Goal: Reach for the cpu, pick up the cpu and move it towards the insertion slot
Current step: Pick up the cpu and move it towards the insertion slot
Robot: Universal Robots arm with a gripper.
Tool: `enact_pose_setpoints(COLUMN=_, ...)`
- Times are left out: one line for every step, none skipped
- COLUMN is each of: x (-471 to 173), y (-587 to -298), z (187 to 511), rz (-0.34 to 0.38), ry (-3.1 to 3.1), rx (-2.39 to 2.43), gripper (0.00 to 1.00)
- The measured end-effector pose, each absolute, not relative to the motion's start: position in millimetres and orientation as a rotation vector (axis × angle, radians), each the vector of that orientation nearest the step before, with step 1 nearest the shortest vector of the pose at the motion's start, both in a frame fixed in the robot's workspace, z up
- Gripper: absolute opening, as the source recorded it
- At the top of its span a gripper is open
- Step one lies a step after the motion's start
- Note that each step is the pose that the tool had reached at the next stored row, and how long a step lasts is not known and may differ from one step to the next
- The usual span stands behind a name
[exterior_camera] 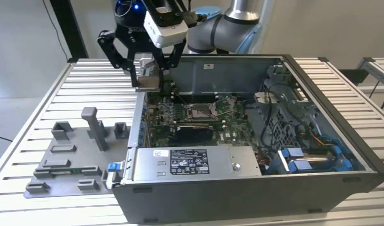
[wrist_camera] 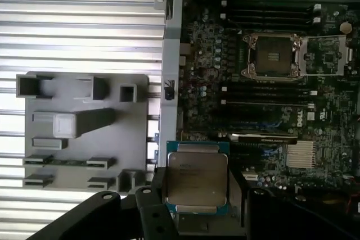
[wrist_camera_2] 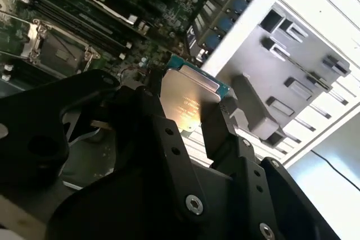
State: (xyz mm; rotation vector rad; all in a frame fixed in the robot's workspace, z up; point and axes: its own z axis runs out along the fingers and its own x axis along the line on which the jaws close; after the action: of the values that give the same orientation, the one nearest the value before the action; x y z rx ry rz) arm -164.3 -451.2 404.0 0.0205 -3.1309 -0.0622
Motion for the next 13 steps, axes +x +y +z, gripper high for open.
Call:
enact_pose_setpoints(x=-160, y=-451, z=404, rz=-0.062, ry=-3.131, rx=0.021, gripper=0.0)
enact_pose_setpoints(x=-155, y=-451, z=404, rz=-0.062, ry=-3.131, rx=0.02, gripper=0.0)
enact_pose_setpoints(x=-151, y=-451, z=404, rz=-0.062, ry=-3.131, rx=0.02, gripper=0.0)
enact_pose_setpoints(x=-146, y=-451, z=404, rz=-0.062, ry=-3.131, rx=0.021, gripper=0.0)
enact_pose_setpoints(x=-141, y=-451, z=404, rz=-0.062, ry=-3.131, rx=0.021, gripper=0.0)
enact_pose_setpoints(x=-137, y=-451, z=404, rz=-0.062, ry=-3.131, rx=0.02, gripper=0.0)
enact_pose_setpoints(x=-132, y=-451, z=404, rz=-0.062, ry=-3.131, rx=0.02, gripper=0.0)
enact_pose_setpoints(x=-128, y=-451, z=404, rz=-0.062, ry=-3.131, rx=0.021, gripper=0.0)
enact_pose_setpoints(x=-123, y=-451, z=404, rz=-0.062, ry=-3.131, rx=0.021, gripper=0.0)
enact_pose_setpoints(x=-119, y=-451, z=403, rz=-0.062, ry=-3.131, rx=0.02, gripper=0.0)
enact_pose_setpoints(x=-114, y=-451, z=403, rz=-0.062, ry=-3.131, rx=0.02, gripper=0.0)
enact_pose_setpoints(x=-110, y=-451, z=403, rz=-0.062, ry=-3.131, rx=0.021, gripper=0.0)
enact_pose_setpoints(x=-105, y=-451, z=403, rz=-0.062, ry=-3.131, rx=0.02, gripper=0.0)
